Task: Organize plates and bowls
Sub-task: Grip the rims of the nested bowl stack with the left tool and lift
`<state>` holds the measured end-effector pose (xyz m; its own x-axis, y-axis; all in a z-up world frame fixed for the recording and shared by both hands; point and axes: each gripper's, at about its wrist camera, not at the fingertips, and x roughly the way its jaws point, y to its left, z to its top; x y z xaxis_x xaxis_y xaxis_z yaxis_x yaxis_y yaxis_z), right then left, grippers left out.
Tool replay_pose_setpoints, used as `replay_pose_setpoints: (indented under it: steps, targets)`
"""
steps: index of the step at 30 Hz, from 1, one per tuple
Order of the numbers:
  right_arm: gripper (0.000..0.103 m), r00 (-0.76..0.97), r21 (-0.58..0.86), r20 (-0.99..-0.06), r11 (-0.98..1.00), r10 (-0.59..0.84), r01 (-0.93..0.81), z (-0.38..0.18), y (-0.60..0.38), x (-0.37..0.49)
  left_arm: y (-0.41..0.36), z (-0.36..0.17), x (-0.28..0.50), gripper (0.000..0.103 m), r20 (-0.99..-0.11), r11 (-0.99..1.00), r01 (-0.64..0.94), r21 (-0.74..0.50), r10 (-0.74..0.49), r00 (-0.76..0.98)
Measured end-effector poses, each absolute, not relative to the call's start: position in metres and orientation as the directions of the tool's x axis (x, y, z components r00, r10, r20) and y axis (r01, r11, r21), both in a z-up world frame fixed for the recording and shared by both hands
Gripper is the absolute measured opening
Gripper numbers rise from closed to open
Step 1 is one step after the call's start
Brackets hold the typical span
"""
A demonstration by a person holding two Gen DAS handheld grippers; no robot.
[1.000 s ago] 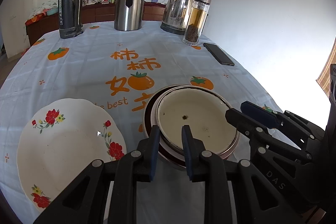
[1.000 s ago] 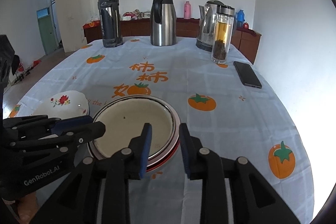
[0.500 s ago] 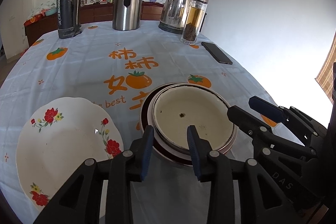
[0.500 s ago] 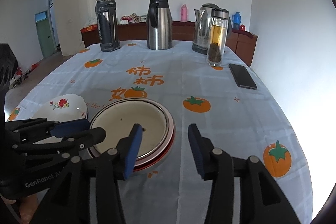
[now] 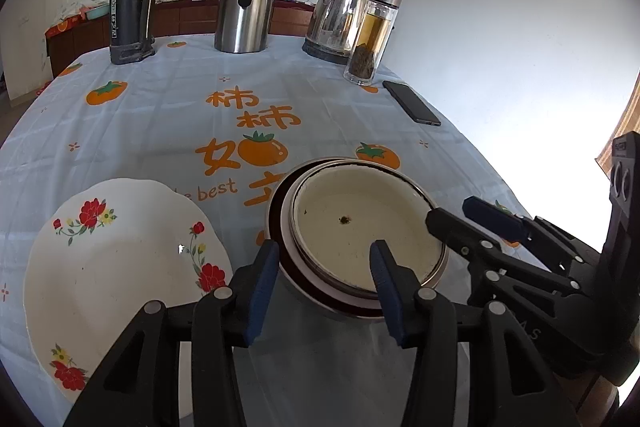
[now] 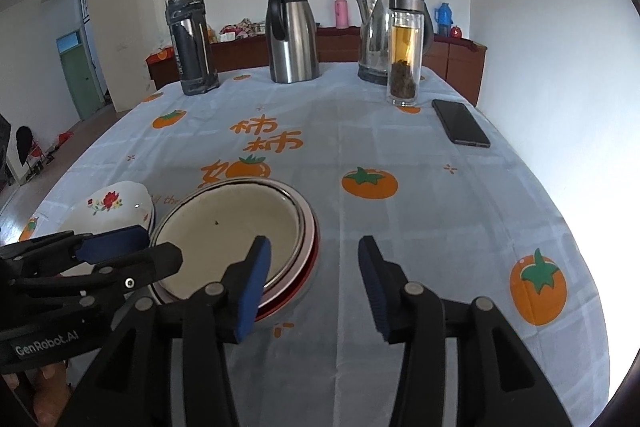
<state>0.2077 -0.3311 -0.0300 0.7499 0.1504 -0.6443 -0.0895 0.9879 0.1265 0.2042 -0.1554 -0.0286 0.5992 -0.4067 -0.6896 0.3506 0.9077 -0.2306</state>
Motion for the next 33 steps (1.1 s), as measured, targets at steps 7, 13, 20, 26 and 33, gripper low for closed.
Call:
replay_pose_setpoints:
  steps: [7,13,20,26,33]
  targets:
    - [0.045,0.727,0.148,-0.666,0.985,0.165,-0.088,-0.038,-0.329,0.218,-0.151,-0.034,0.217,0.05,-0.709,0.908,0.336,-0.25,-0.408,0.576]
    - [0.045,0.694,0.169,-0.694,0.981,0.19,-0.099,-0.045,-0.329,0.225,-0.155,-0.039,0.22,0.05,-0.723,0.912,0.329,-0.244,-0.397,0.565]
    - [0.03,0.669,0.216,-0.708,0.971,0.227,-0.101,-0.051,-0.329,0.231,-0.16,-0.039,0.22,0.047,-0.738,0.926,0.312,-0.213,-0.362,0.57]
    - [0.026,0.673,0.203,-0.714,0.977,0.195,-0.068,-0.048,-0.333,0.231,-0.166,-0.036,0.215,0.042,-0.737,0.932,0.314,-0.181,-0.34,0.585]
    - [0.026,0.68,0.201,-0.707,0.977,0.195,-0.071,-0.039,-0.332,0.229,-0.162,-0.03,0.211,0.041,-0.726,0.934,0.298,-0.195,-0.342,0.597]
